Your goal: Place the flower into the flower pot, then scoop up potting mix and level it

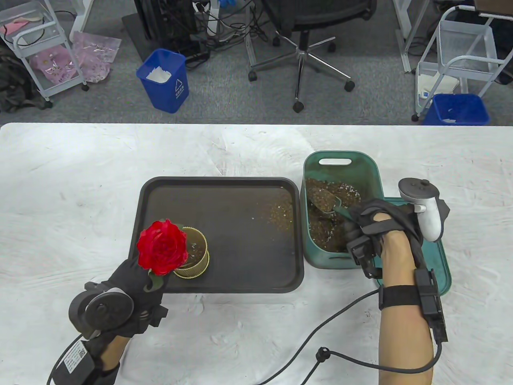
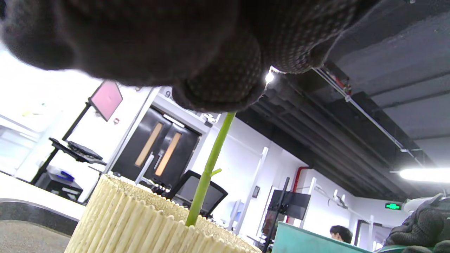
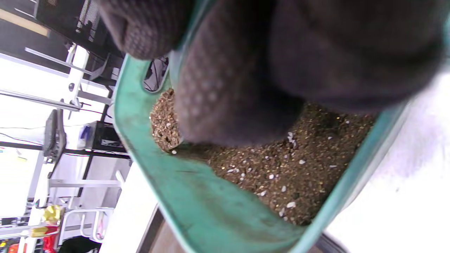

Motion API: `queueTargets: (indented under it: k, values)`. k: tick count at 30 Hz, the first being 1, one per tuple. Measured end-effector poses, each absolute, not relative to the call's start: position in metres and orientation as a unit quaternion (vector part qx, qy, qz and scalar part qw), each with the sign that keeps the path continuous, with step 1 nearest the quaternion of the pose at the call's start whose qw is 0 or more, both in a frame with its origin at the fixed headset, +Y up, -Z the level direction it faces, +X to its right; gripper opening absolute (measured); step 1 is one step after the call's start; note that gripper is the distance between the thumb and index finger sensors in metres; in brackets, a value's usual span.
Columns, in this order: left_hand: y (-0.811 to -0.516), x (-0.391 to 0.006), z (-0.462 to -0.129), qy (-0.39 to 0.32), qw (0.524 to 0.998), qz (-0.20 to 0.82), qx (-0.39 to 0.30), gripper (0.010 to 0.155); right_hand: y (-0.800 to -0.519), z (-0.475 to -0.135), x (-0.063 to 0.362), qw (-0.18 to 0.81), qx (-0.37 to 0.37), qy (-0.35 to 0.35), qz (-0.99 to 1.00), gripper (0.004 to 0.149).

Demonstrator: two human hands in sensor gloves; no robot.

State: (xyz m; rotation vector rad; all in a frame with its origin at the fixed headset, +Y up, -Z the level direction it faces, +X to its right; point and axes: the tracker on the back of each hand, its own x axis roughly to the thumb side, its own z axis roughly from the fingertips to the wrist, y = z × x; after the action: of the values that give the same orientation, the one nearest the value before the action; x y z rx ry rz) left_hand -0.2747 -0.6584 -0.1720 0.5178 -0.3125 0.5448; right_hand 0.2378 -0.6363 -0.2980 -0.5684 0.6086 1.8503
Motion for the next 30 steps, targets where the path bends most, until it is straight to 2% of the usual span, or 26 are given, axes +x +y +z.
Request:
queueTargets:
  k: [6, 13, 24, 30]
  values:
    - [-0.659, -0.273, -0.172, -0.155, 0.918, 0.265, 0.251, 0.043, -0.619, -0.290, 0.229, 0.535, -0.239, 0.231, 0.777, 0.053]
    - [-0.658, -0.271, -0.171, -0.161, 0.918, 0.261, 0.251, 0.043, -0.620, -0.285, 0.225, 0.585, -0.233, 0.213, 0.747, 0.052]
    - [-0.659, -0.271, -0.171, -0.159, 0.918, 0.263, 0.251, 0.043, -0.604, -0.276, 0.166, 0.580, -0.115, 0.250, 0.767, 0.052]
    - [-0.658, -0.271, -0.171, -0.158, 0.918, 0.263, 0.251, 0.043, -0.606, -0.272, 0.128, 0.561, -0.071, 0.277, 0.777, 0.052]
